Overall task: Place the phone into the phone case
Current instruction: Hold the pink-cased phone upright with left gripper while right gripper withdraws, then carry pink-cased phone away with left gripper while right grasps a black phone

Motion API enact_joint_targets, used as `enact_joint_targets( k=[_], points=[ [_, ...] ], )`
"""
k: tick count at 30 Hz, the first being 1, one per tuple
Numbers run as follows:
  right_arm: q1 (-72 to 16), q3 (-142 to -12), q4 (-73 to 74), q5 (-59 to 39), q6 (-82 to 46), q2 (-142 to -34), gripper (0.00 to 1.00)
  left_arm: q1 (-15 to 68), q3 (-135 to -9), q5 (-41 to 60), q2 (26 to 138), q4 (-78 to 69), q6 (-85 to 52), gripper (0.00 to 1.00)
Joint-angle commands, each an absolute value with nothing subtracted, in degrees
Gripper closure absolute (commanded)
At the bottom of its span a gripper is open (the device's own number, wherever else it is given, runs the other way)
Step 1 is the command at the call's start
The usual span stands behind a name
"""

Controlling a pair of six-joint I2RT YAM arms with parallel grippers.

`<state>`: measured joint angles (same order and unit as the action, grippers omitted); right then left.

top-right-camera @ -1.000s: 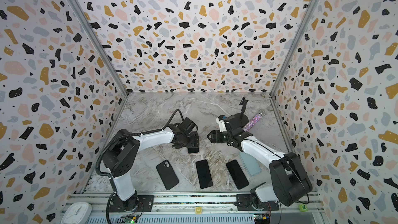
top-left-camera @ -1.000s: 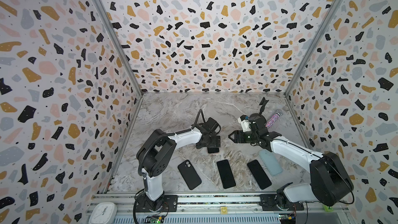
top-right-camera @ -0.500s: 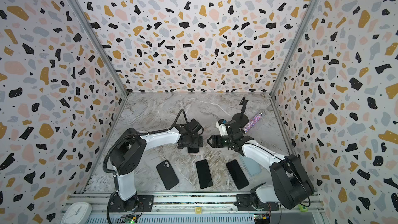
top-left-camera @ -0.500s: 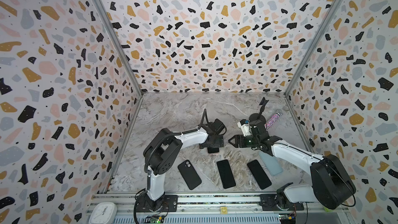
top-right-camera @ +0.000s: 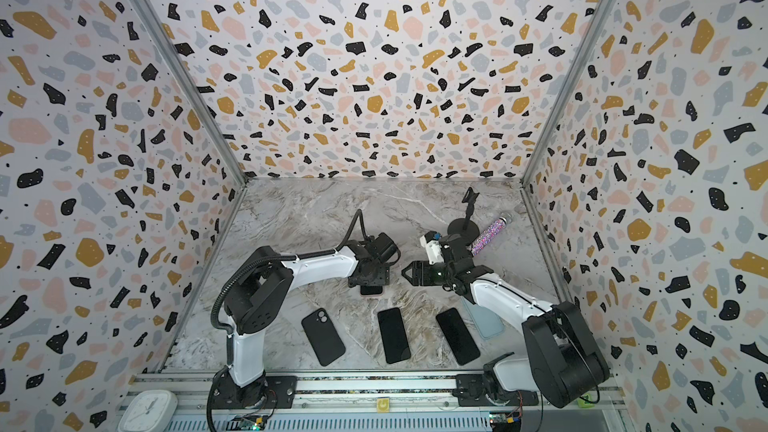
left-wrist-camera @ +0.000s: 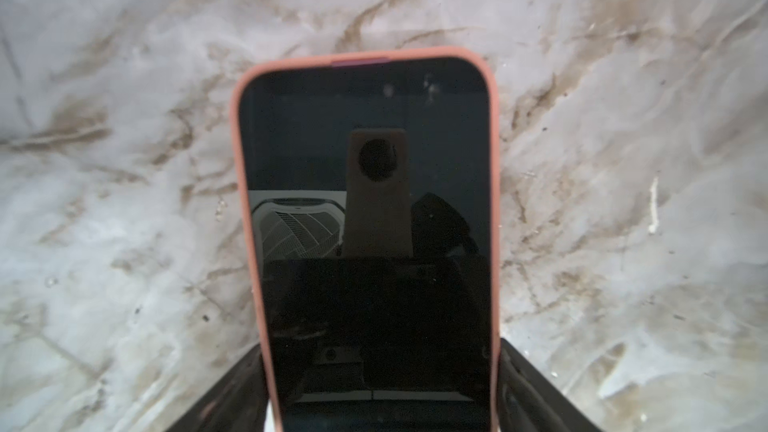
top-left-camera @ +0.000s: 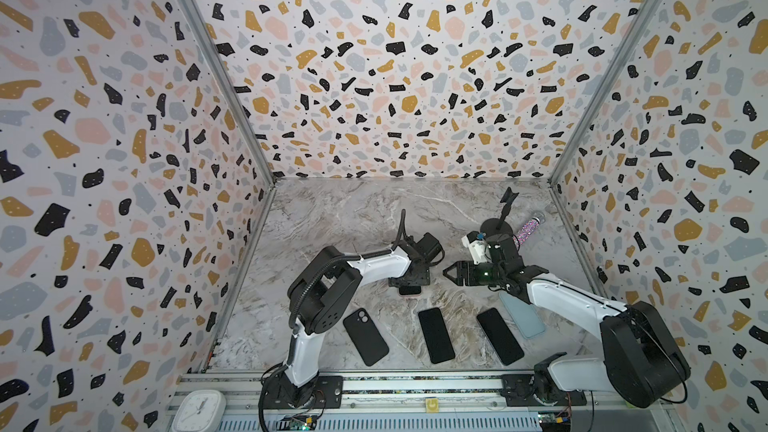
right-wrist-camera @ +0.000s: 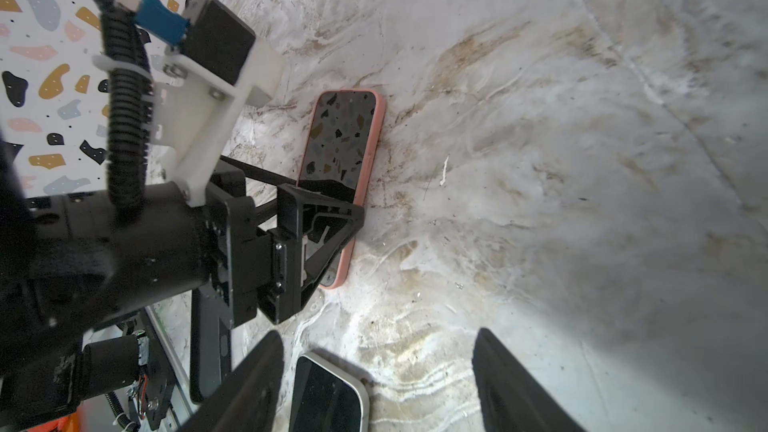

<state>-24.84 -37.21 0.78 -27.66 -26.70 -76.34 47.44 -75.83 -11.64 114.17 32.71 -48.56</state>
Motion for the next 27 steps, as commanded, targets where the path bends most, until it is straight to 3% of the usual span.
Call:
enact_joint_targets(
  k=[1, 11, 21, 27],
  points=[
    [-24.2, -36.4, 1.2, -28.4, -26.7, -73.5, 0.27, 47.4, -73.3, -9.6, 119.9, 33.7, -49.5, 0.25],
    [-24.1, -35.3, 0.7, -27.9, -26.3, -73.2, 0.27, 43.7, -84.8, -16.9, 120.6, 38.0, -40.2, 0.35],
    [-25.3, -41.3, -1.1, -26.0, -25.6, -79.0, 0.28, 29.7, -100.2, -13.8, 127.4, 42.6, -28.4, 0.4],
    [-27.0, -44.1, -2.4, -24.6, -25.3, -82.1, 0.29, 25.9, -113.0, -11.8, 135.5, 46.1, -25.5, 0.39]
  ],
)
